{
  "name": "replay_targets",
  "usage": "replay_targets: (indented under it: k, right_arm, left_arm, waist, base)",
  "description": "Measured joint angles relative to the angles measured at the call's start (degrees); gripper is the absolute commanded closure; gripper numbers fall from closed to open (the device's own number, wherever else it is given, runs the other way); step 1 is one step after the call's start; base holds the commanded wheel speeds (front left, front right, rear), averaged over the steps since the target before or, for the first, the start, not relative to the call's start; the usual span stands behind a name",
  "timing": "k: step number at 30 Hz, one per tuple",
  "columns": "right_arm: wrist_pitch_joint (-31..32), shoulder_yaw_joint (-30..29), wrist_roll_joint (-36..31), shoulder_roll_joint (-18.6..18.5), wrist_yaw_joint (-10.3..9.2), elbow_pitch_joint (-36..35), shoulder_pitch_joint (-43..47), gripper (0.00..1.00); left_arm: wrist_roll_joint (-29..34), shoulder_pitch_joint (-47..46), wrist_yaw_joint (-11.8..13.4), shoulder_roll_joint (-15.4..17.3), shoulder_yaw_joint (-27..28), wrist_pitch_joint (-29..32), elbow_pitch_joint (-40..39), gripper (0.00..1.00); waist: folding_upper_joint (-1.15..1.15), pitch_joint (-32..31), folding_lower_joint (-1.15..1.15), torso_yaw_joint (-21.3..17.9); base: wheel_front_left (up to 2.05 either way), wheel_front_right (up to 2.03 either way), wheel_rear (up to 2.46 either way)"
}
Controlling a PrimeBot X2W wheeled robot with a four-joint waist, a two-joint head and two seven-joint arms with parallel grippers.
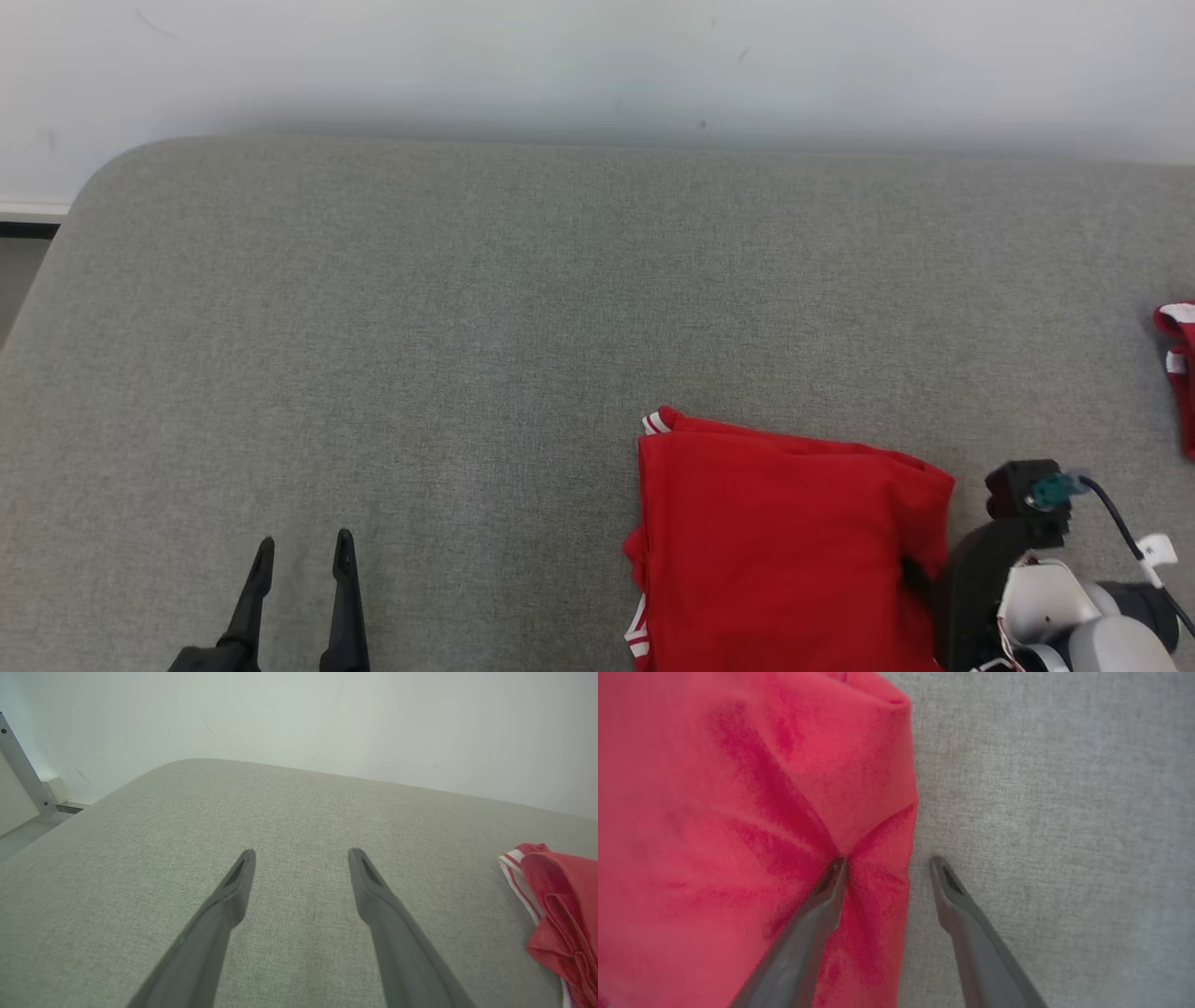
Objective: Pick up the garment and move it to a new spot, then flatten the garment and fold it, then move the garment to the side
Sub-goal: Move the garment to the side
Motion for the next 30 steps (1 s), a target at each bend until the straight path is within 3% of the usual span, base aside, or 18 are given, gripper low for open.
replay_targets:
  k: [6, 14, 21, 30]
  right_arm:
    - [-0.9, 3.9, -1.5, -2.6, 0.1, 1.5, -6.0, 1.0]
    - [1.4, 7.5, -0.7, -6.2, 0.09, 4.1, -22.3, 1.0]
    - [5.9, 6.3, -1.6, -10.8, 0.09, 4.4, -31.5, 1.0]
    - [8.3, 2.2, -3.2, -12.3, 0.09, 2.2, -36.5, 1.0]
  left_arm:
    - [-0.1, -1.3, 0.3, 0.0, -0.3, 0.0, -1.8, 0.0]
    - [-0.7, -4.0, 0.4, 0.0, -1.1, 0.0, -4.8, 0.0]
    - [-2.1, -5.7, -0.6, 0.0, -1.6, 0.0, -6.3, 0.0]
    - [-0.4, -8.8, -2.0, 0.0, -0.9, 0.0, -9.7, 0.0]
  waist:
    - [0.0, 1.2, 0.0, -0.7]
    - [0.02, 4.3, 0.01, -4.6]
    - [0.02, 7.4, 0.02, -9.0]
    - [0.02, 11.1, 0.01, -14.5]
  base:
    - [0.0, 0.0, 0.0]
    - [0.0, 0.0, 0.0]
    - [0.0, 0.0, 0.0]
    - [0.0, 0.0, 0.0]
